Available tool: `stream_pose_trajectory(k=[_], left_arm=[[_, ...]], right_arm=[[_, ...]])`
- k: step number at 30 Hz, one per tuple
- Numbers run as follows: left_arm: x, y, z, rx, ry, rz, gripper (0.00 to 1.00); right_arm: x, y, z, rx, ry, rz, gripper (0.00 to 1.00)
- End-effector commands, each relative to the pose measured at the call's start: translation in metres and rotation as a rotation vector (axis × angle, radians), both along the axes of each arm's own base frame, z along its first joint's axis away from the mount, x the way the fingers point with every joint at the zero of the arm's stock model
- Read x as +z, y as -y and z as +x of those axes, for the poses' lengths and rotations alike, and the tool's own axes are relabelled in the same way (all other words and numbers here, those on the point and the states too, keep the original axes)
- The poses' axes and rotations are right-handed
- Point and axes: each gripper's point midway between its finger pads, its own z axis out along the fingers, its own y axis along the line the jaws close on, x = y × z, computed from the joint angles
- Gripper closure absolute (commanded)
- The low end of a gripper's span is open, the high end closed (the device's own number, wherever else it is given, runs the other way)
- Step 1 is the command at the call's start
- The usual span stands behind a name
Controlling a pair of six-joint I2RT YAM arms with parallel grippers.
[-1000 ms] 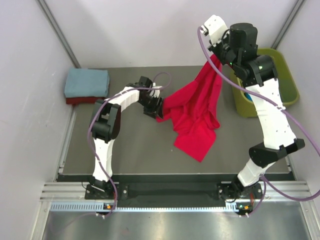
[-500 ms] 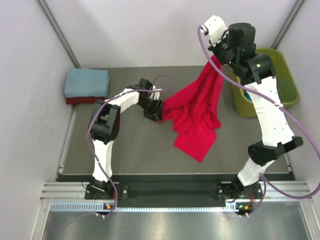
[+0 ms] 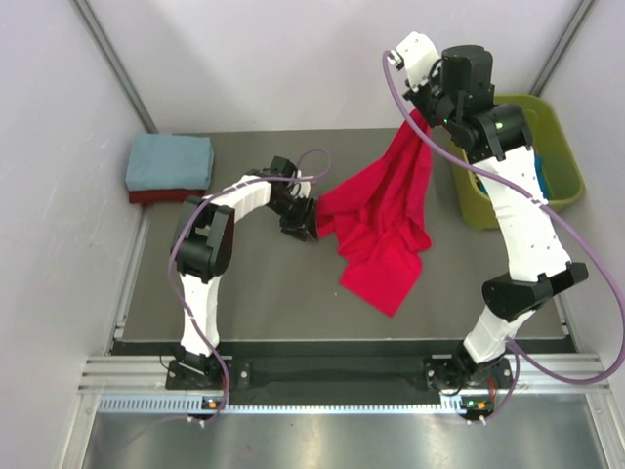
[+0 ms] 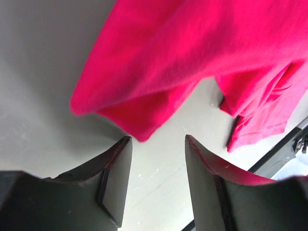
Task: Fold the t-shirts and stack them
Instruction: Flatten the tshirt out
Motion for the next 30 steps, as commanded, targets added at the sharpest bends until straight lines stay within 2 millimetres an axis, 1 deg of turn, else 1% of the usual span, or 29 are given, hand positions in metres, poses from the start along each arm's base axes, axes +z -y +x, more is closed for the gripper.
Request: stream_pose_trajectory(k=[1, 2, 3, 6, 9, 11, 12, 14, 15, 17, 19, 20, 22, 23, 24, 25, 26, 27, 28, 29, 30], left_arm=[[0.005, 0.009, 0.016, -0.006, 0.036, -0.035, 0.47], [0.005, 0.010, 0.017, -0.005, 0.039, -0.037, 0.48], [0.005, 0.010, 0.018, -0.005, 0.039, -0.037, 0.52], [0.003, 0.009, 0.020, -0.005, 0.042, -0.029, 0.52], [0.004, 0.008, 0.020, -0.006, 0.048, -0.026, 0.55], [0.005, 0.008, 0.018, -0.013, 0.047, -0.025, 0.64], [0.005, 0.006, 0.017, -0.012, 0.047, -0.023, 0.65], [0.007, 0.004, 0.016, -0.010, 0.049, -0.023, 0.79], [0.011, 0.005, 0.015, -0.011, 0.055, -0.027, 0.82], [0.014, 0.001, 0.013, -0.010, 0.060, -0.024, 0.98], [0.020, -0.003, 0.014, -0.008, 0.074, -0.024, 1.00], [0.020, -0.005, 0.013, -0.005, 0.070, -0.020, 1.00], [0.029, -0.013, 0.011, -0.003, 0.067, -0.015, 1.00], [0.037, -0.015, 0.014, -0.009, 0.078, -0.019, 1.00], [0.047, -0.020, 0.014, -0.016, 0.097, -0.021, 1.00], [0.053, -0.034, 0.013, -0.021, 0.095, 0.012, 1.00], [0.068, -0.042, 0.023, -0.036, 0.147, 0.031, 1.00], [0.079, -0.054, 0.026, -0.045, 0.171, 0.062, 1.00], [0.088, -0.064, 0.030, -0.094, 0.220, 0.106, 1.00], [0.105, -0.079, 0.039, -0.099, 0.273, 0.195, 1.00], [0.122, -0.087, 0.045, -0.109, 0.336, 0.229, 1.00]], right_arm=[[0.023, 0.007, 0.000, -0.021, 0.063, 0.042, 1.00], [0.023, 0.007, 0.000, -0.022, 0.063, 0.041, 1.00], [0.023, 0.006, 0.000, -0.021, 0.063, 0.041, 1.00], [0.022, 0.007, 0.002, -0.027, 0.064, 0.042, 1.00], [0.020, 0.005, 0.004, -0.023, 0.059, 0.041, 1.00], [0.019, 0.005, 0.005, -0.025, 0.057, 0.041, 1.00], [0.019, 0.005, 0.007, -0.025, 0.057, 0.041, 1.00], [0.019, 0.005, 0.008, -0.027, 0.057, 0.043, 1.00], [0.018, 0.005, 0.010, -0.031, 0.056, 0.041, 1.00], [0.018, 0.008, 0.011, -0.042, 0.056, 0.051, 1.00], [0.019, 0.011, 0.015, -0.056, 0.061, 0.062, 1.00], [0.020, 0.013, 0.016, -0.065, 0.063, 0.068, 1.00], [0.025, 0.017, 0.020, -0.086, 0.082, 0.076, 1.00], [0.027, 0.025, 0.022, -0.115, 0.093, 0.073, 1.00], [0.033, 0.028, 0.023, -0.128, 0.113, 0.079, 1.00], [0.037, 0.034, 0.023, -0.151, 0.126, 0.081, 1.00], [0.041, 0.038, 0.023, -0.165, 0.139, 0.085, 1.00], [0.047, 0.047, 0.022, -0.188, 0.158, 0.094, 1.00], [0.050, 0.052, 0.021, -0.203, 0.168, 0.100, 1.00], [0.052, 0.059, 0.020, -0.225, 0.173, 0.115, 1.00], [0.056, 0.064, 0.017, -0.237, 0.181, 0.125, 1.00]])
